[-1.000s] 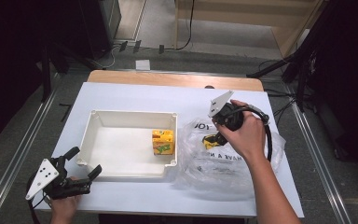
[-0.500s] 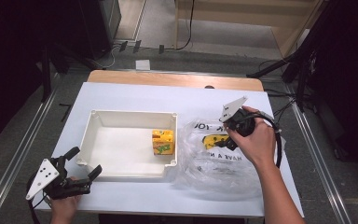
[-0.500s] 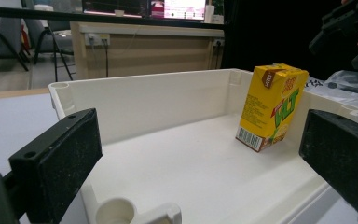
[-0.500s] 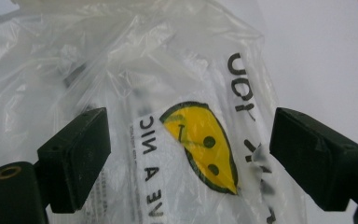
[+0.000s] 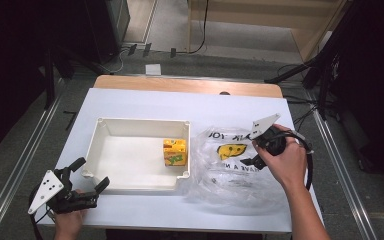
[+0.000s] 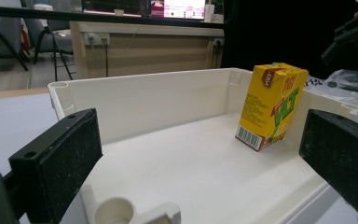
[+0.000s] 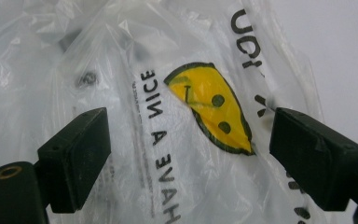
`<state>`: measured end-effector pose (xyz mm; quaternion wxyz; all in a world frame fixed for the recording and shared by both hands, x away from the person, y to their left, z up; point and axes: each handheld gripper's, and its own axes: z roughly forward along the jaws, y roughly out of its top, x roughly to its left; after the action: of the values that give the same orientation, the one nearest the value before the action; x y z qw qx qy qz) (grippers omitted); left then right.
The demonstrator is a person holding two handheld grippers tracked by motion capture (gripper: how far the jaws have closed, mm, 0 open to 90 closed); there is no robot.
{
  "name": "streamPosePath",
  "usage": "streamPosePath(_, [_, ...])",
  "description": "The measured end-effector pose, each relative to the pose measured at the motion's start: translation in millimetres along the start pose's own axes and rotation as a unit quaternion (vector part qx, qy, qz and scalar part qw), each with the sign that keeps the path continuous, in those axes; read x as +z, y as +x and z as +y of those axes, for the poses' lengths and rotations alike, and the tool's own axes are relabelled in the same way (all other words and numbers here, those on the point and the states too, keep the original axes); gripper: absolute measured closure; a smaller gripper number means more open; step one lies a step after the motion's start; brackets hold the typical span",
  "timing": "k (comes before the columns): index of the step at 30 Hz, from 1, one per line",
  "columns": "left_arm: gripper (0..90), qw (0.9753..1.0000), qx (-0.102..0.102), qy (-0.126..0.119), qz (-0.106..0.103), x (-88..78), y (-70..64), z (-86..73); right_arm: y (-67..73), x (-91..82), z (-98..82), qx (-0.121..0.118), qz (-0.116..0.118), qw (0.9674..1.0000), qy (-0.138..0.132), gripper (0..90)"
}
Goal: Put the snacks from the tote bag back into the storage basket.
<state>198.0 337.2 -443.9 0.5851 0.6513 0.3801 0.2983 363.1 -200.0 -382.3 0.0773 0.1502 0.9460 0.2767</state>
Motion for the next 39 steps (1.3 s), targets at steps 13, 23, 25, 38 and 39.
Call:
streamPosePath(13, [0.0, 1.0000, 0.003, 0.002, -0.001, 0.1, -0.2, -0.1, 6.1, -6.9, -33.4, 0.029, -0.013, 0.9993, -0.022, 13.4])
streamPosePath(23, [0.0, 1.0000, 0.005, 0.003, 0.000, 0.5, -1.1, -0.2, 12.3, -12.2, -57.4, 0.048, -0.021, 0.9973, -0.051, 13.4])
streamPosePath(25, [0.0, 1.0000, 0.005, 0.003, 0.000, 0.5, -1.2, -0.2, 13.9, -12.1, -62.4, 0.053, -0.022, 0.9968, -0.055, 13.3])
streamPosePath(38, [0.0, 0.9999, 0.009, 0.006, 0.000, 0.9, -2.2, -0.3, 21.4, -19.1, -96.3, 0.078, -0.033, 0.9918, -0.096, 13.1])
streamPosePath(39, [0.0, 0.9999, 0.009, 0.006, 0.000, 0.9, -2.2, -0.3, 22.0, -19.8, -98.8, 0.080, -0.034, 0.9912, -0.100, 13.1])
